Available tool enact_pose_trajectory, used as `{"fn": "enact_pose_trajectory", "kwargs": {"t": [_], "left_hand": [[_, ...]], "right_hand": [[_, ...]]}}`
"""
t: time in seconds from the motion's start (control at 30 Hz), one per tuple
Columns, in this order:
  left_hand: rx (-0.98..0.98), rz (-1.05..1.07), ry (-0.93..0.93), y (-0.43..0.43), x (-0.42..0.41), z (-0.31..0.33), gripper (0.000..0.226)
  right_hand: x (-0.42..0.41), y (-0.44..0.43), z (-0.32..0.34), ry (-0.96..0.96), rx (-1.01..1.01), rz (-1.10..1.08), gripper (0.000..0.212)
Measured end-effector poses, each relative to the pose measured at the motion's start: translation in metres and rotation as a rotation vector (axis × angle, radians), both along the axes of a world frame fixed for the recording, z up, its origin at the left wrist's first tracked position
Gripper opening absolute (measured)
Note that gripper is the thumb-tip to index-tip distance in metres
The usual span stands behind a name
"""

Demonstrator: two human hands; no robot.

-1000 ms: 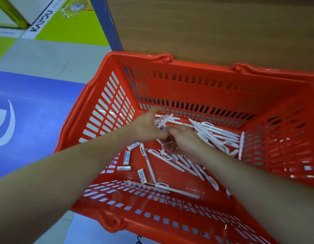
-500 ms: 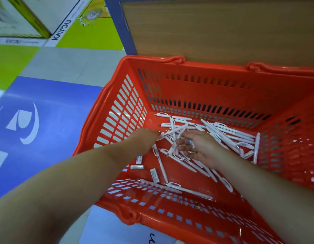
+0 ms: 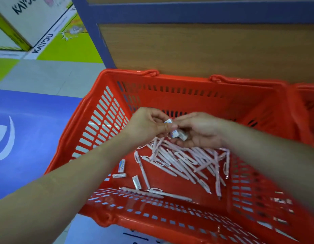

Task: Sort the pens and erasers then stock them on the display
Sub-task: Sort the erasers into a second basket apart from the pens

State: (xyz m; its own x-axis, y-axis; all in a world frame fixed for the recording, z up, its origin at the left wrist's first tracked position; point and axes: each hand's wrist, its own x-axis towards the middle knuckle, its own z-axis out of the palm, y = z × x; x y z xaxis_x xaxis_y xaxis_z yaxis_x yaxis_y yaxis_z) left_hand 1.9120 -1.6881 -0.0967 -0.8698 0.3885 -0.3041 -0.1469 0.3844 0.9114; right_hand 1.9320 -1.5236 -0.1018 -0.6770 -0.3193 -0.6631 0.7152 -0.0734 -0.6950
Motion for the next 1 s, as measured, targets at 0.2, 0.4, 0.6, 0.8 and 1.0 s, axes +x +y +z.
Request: {"fn": "enact_pose_trajectory", "kwargs": {"t": [0.2, 0.4, 0.6, 0.8, 1.0], "left_hand": [[0.107, -0.147, 0.102, 0.093, 0.024, 0.058, 0.019], [0.006, -0.490, 0.289, 0.212, 0.063, 0.078, 0.011], [-0.202, -0.688, 0.440, 0.282, 0.099, 0.056, 0.021], [-0.159, -0.483, 0.400, 0.237, 0.080, 0.074, 0.025], [-0.419, -0.305, 0.398, 0.108, 0.056, 0.080, 0.030]], "right_hand": [[0.011, 0.102, 0.095, 0.162, 0.340, 0.354, 0.017], [0.098, 0.227, 0.109, 0.206, 0.445, 0.182, 0.016], [0.168, 0.293, 0.035, 0.256, 0.737, -0.145, 0.027], [0.153, 0.285, 0.040, 0.503, 0.808, -0.109, 0.037], [0.100, 0.201, 0.089, 0.769, 0.657, 0.180, 0.021]]}}
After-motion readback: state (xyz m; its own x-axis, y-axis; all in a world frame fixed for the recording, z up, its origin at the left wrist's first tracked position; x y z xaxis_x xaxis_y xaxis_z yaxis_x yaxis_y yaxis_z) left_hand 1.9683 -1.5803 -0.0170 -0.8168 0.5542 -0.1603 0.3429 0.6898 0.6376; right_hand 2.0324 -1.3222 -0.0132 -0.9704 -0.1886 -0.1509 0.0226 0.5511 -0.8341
